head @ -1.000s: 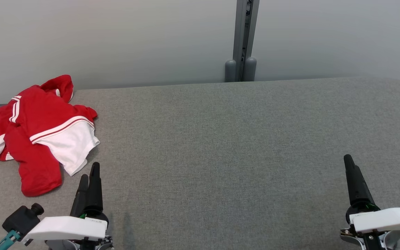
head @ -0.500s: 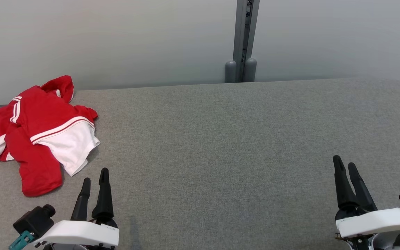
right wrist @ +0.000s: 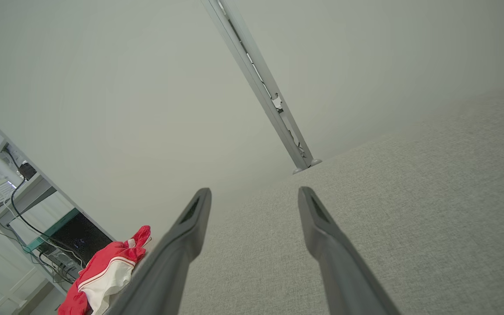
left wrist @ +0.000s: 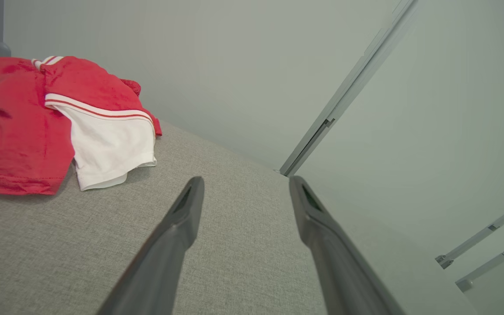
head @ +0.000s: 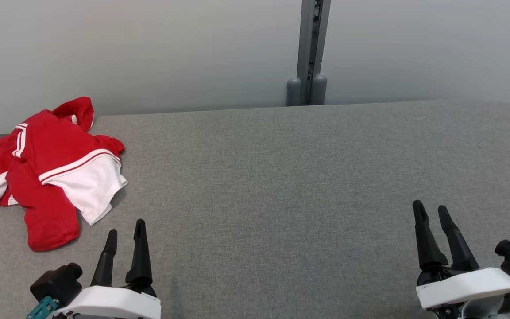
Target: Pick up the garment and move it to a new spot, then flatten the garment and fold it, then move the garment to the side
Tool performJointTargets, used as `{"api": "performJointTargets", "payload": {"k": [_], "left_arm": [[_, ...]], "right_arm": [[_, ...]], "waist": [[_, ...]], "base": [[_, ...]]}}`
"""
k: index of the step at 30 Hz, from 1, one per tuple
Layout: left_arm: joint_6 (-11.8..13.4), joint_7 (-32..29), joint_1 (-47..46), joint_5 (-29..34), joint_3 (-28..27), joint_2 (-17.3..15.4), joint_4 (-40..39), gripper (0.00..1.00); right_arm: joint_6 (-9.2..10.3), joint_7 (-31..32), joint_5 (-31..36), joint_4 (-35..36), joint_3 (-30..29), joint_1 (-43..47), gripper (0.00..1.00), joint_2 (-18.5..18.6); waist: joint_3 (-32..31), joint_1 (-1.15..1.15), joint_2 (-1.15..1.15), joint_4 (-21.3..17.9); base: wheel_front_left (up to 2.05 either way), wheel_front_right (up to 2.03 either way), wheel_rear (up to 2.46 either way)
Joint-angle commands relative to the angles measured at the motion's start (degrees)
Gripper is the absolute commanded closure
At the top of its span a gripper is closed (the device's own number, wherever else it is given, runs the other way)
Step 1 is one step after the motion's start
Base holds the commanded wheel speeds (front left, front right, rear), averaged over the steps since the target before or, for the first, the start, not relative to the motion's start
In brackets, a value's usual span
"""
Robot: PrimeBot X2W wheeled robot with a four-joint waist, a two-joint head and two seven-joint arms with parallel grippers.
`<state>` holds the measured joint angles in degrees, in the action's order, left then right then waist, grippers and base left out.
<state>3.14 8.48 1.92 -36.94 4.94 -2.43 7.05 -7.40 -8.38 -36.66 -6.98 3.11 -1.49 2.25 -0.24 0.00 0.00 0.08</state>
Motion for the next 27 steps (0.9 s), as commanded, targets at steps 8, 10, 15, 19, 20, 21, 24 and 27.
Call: {"api": "performJointTargets", "payload": {"k": [8,10,15,19,20,21,24,27], "left_arm": [[1.0,1.5,0.4,4.7,0.8,-0.4,0.1,0.00],[1.2,1.8,0.5,5.6,0.9,-0.4,0.2,0.00],[1.6,2.4,0.7,7.8,1.2,-0.4,0.4,0.00],[2.0,3.0,0.7,9.3,1.5,-0.4,0.5,0.00],[2.1,3.1,0.8,9.7,1.6,-0.4,0.5,0.00],[2.1,3.3,0.8,10.1,1.7,-0.5,0.5,0.00],[2.4,3.6,1.1,11.2,1.9,-0.5,0.4,0.00],[2.5,3.9,1.1,12.5,2.0,-0.5,0.6,0.00]], "right_arm": [[-0.10,-1.6,6.2,0.4,0.8,0.2,0.00,0.6],[-0.10,-2.0,7.3,0.4,0.9,0.2,0.00,0.6],[-0.11,-2.6,9.8,0.4,1.1,0.2,0.00,0.6],[-0.11,-3.2,11.9,0.3,1.2,0.3,0.00,0.7],[-0.11,-3.2,12.4,0.3,1.3,0.3,0.00,0.7],[-0.11,-3.4,12.9,0.4,1.3,0.3,0.00,0.7],[-0.12,-3.7,14.7,0.3,1.5,0.4,0.00,0.7],[-0.12,-4.1,16.2,0.4,1.7,0.5,0.00,0.7]], "waist": [[0.0,0.00,0.00,0.0],[0.0,0.00,0.00,0.0],[0.0,0.00,0.00,0.0],[0.0,0.00,0.00,0.0],[0.0,0.00,0.00,0.0],[0.0,0.00,0.00,0.0],[0.1,0.00,0.00,0.0],[0.1,0.00,0.00,-0.1]], "base": [[0.00,0.00,0.00],[0.00,0.00,0.00],[0.00,0.00,0.00],[0.00,0.00,0.00],[0.00,0.00,0.00],[0.00,0.00,0.00],[0.00,0.00,0.00],[0.00,0.00,0.00]]}}
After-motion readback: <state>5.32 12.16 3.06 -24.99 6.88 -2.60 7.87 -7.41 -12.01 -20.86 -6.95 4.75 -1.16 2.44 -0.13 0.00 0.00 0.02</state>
